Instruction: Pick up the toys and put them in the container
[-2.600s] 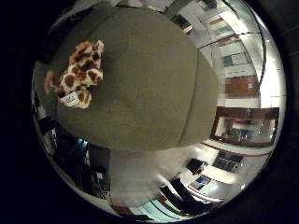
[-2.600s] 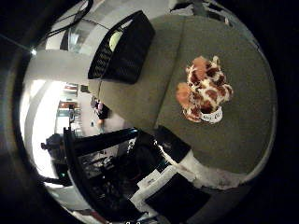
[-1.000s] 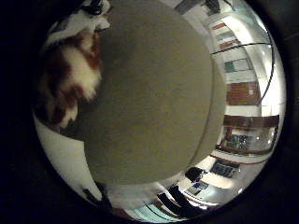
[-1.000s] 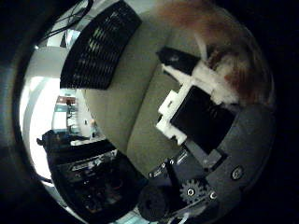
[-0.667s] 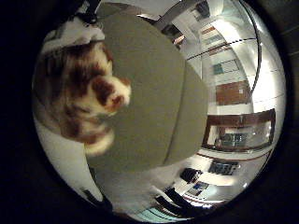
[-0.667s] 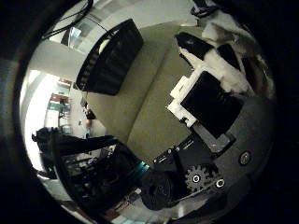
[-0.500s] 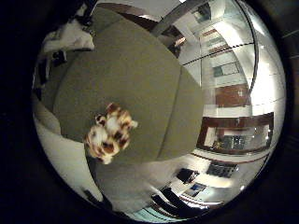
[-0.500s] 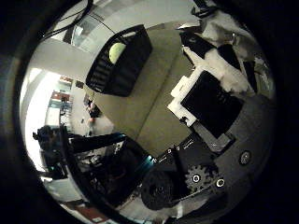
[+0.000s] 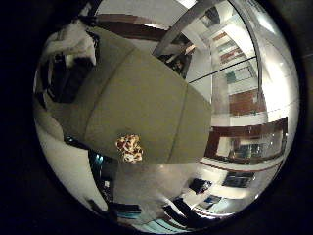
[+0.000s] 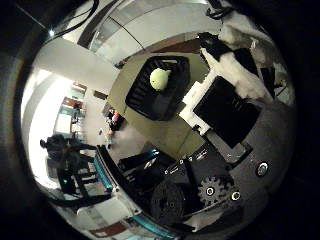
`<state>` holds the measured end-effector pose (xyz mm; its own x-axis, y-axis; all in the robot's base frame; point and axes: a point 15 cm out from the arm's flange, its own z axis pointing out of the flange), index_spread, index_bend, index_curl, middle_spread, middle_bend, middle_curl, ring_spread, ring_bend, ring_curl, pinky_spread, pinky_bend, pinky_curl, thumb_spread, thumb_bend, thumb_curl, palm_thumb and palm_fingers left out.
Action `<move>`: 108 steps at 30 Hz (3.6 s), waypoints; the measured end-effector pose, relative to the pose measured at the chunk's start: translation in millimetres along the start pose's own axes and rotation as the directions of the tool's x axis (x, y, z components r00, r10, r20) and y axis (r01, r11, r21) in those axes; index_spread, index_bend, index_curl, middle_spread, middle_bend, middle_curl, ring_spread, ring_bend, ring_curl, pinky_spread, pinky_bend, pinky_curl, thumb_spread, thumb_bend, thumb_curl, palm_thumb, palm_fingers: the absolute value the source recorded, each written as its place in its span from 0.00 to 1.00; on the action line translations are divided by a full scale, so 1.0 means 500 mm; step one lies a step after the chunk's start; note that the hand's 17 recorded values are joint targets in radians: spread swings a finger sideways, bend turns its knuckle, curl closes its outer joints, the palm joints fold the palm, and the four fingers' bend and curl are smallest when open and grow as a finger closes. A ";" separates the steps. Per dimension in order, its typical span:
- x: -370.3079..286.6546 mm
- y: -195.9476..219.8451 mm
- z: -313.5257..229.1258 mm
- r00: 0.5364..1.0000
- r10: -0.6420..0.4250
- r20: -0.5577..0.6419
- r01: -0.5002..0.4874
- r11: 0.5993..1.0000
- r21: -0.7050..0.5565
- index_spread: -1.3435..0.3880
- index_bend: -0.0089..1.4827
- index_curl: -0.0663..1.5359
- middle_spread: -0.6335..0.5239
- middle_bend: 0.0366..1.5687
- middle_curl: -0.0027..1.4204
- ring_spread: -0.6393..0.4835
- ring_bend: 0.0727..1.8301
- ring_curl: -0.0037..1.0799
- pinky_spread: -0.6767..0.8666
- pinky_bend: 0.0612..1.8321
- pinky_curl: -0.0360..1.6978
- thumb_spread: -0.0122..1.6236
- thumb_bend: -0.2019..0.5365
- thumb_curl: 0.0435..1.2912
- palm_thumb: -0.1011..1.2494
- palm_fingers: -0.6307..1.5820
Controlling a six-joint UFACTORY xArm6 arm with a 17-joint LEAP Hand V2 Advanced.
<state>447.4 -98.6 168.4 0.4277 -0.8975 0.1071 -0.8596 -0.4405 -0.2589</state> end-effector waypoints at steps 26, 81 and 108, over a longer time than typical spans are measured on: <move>0.139 0.247 0.282 0.988 0.130 0.085 -0.106 0.963 -0.247 0.56 0.27 0.32 0.52 0.30 0.25 0.72 0.32 0.27 0.76 0.48 0.18 0.67 0.24 0.28 0.54 0.34; 0.141 0.514 0.534 0.960 0.258 0.113 -0.205 0.915 -0.346 0.59 0.13 0.25 0.60 0.11 0.23 0.78 0.13 0.21 0.80 0.39 0.02 0.67 0.24 0.24 0.52 0.42; 0.144 0.541 0.562 0.961 0.260 0.090 -0.218 0.919 -0.327 0.50 0.38 0.47 0.31 0.53 0.50 0.31 0.55 0.49 0.21 0.70 0.15 0.64 0.25 0.26 0.67 0.84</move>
<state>324.2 -277.0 -163.5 0.2130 -0.9757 -0.0513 -0.9751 -0.2156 0.0527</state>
